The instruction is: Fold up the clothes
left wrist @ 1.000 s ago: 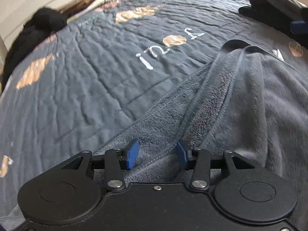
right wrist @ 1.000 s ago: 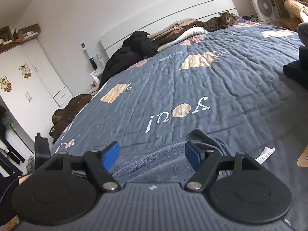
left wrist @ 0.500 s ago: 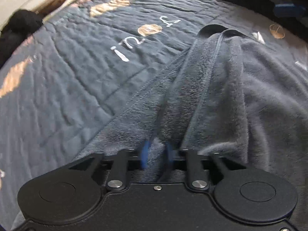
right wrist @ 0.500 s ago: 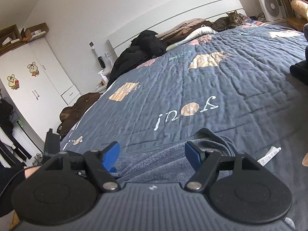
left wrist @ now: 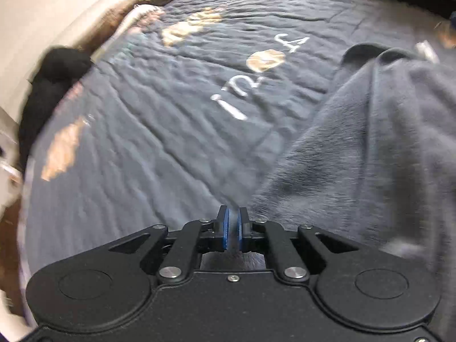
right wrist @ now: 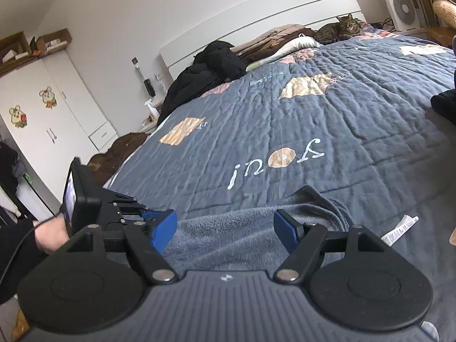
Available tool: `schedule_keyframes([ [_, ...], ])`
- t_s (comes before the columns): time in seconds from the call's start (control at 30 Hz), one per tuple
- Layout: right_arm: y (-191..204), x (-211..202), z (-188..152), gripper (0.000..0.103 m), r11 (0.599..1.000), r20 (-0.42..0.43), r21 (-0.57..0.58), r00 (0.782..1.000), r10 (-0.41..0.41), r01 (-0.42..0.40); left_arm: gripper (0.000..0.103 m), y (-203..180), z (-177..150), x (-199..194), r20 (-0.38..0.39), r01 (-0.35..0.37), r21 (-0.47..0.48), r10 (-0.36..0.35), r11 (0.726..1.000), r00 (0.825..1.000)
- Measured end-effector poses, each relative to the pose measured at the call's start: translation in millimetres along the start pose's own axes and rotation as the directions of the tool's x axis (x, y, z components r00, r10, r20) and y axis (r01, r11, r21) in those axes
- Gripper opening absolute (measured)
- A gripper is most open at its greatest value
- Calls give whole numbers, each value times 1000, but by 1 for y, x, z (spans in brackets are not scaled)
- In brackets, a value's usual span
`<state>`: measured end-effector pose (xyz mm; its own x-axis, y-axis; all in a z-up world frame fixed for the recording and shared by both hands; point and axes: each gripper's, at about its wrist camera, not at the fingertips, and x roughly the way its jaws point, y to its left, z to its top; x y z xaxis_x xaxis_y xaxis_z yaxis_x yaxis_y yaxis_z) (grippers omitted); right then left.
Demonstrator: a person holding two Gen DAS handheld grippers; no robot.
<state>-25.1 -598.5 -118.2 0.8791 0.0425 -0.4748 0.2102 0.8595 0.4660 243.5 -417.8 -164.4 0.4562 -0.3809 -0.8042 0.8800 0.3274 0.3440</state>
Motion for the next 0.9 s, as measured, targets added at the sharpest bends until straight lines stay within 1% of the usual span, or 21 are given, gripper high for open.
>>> schedule_keyframes([
  [0.03,0,0,0,74,1000,-2,-2,1000,0,0,21,8,-3,-7,5,27,-27,-27,999,1000],
  [0.07,-1,0,0,74,1000,-3,-3,1000,-1,1,32,18,-7,-13,13,48,-56,-47,997,999],
  [0.1,-1,0,0,74,1000,-2,-2,1000,-3,3,34,28,-13,-19,20,59,-91,-57,994,998],
  [0.17,-2,-1,0,74,1000,-1,8,1000,-3,3,34,50,-26,-25,6,90,-165,-90,982,996],
  [0.27,-1,0,0,74,1000,-1,10,1000,1,-1,34,72,-46,-23,-46,84,-223,-96,971,994],
  [0.33,1,2,0,74,1000,-5,2,1000,2,-2,34,77,-56,-15,-100,58,-226,-83,972,991],
  [0.4,3,3,-1,74,1000,-9,-3,1000,4,-4,32,78,-66,-10,-136,71,-225,-103,972,985],
  [0.47,4,5,-2,74,1000,-14,-8,1000,4,-4,27,68,-73,-14,-128,73,-188,-98,979,987],
  [0.53,4,6,-2,74,1000,-19,-9,1000,0,0,27,56,-75,-22,-96,26,-143,-40,989,995],
  [0.57,4,7,-2,74,1000,-21,-8,1000,-1,1,27,52,-77,-26,-77,13,-132,-24,991,997],
  [0.6,3,8,-3,74,1000,-24,-7,1000,-3,3,24,52,-79,-31,-58,32,-143,-40,989,997],
  [0.67,5,9,-4,74,1000,-27,-8,1000,-6,6,20,50,-82,-38,-50,84,-152,-92,985,994],
  [0.77,7,9,-5,74,1000,-28,-15,1000,-4,3,21,47,-88,-41,-98,171,-152,-187,974,977],
  [0.8,8,9,-5,74,1000,-29,-19,1000,-3,2,21,47,-89,-42,-109,191,-152,-208,970,972],
  [0.87,9,8,-5,74,1000,-28,-23,1000,-2,2,21,53,-92,-46,-98,202,-178,-222,963,970],
  [0.9,10,8,-6,74,1000,-27,-23,1000,-2,2,22,59,-92,-48,-83,219,-212,-241,952,967],
])
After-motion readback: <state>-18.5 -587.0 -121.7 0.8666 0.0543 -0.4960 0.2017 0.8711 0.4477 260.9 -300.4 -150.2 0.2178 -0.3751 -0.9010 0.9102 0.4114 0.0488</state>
